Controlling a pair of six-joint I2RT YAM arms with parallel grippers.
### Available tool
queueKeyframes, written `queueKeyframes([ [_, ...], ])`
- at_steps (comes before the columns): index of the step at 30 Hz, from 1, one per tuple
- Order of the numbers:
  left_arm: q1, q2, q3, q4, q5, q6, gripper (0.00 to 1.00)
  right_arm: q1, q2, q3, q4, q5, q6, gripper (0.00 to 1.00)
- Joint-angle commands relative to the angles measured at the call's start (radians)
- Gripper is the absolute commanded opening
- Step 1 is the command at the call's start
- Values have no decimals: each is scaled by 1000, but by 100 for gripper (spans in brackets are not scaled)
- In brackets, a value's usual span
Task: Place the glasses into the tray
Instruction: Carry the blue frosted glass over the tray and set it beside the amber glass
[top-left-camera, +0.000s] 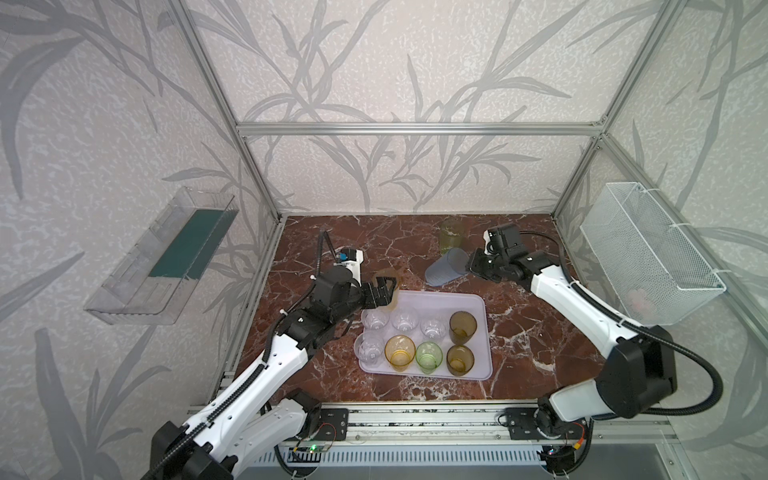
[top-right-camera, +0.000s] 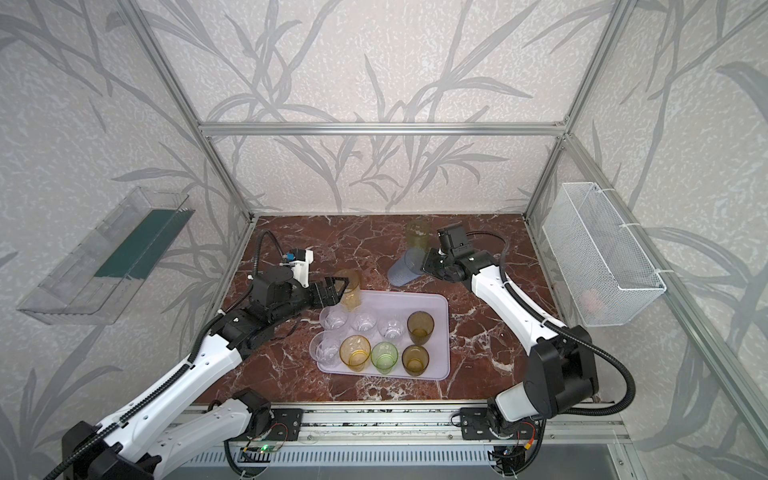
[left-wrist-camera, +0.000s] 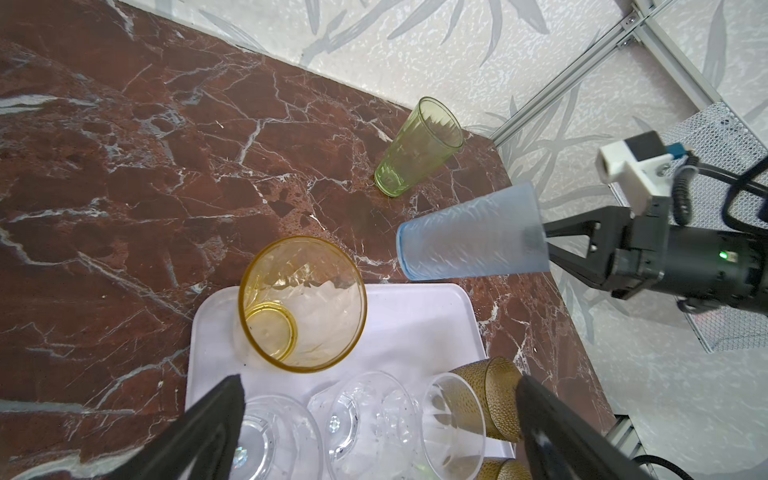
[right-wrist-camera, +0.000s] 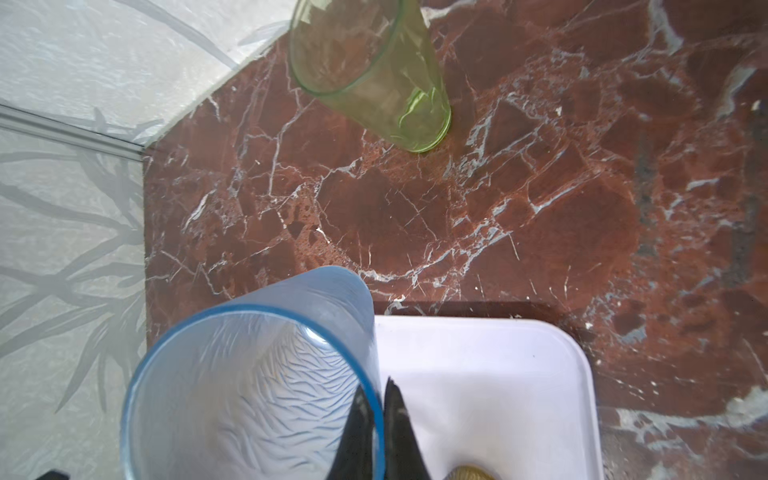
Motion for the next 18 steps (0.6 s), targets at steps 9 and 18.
queueKeyframes([
  [9, -5, -59, 29, -80, 142, -44, 99, 78, -208, 11, -118, 93, -71, 0],
  [18, -5, -123, 53, -227, 59, 64, 99, 218, -97, 140, -190, 206, -96, 0],
])
